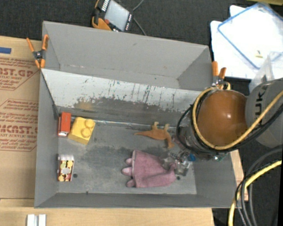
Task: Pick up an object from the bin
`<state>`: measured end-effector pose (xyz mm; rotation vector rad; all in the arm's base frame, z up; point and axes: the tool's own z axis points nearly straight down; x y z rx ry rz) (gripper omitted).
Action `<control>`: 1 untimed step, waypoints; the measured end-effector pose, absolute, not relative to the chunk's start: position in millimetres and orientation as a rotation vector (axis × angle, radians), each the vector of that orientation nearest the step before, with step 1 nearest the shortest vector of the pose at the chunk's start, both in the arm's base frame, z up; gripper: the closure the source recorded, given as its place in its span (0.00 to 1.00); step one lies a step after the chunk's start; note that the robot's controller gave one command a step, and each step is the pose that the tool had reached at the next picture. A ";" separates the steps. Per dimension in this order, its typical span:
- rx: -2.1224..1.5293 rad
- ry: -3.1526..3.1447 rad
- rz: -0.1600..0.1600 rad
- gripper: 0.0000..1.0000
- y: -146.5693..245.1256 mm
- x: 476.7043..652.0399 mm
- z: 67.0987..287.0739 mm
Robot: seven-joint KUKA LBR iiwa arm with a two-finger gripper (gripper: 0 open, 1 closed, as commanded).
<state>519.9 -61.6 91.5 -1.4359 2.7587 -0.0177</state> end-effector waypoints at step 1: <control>-1.474 2.741 -0.012 1.00 -59.9 512.9 181.8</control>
Offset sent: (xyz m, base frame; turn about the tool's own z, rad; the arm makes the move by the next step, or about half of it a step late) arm 0.0007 -0.0049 0.0426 -0.0113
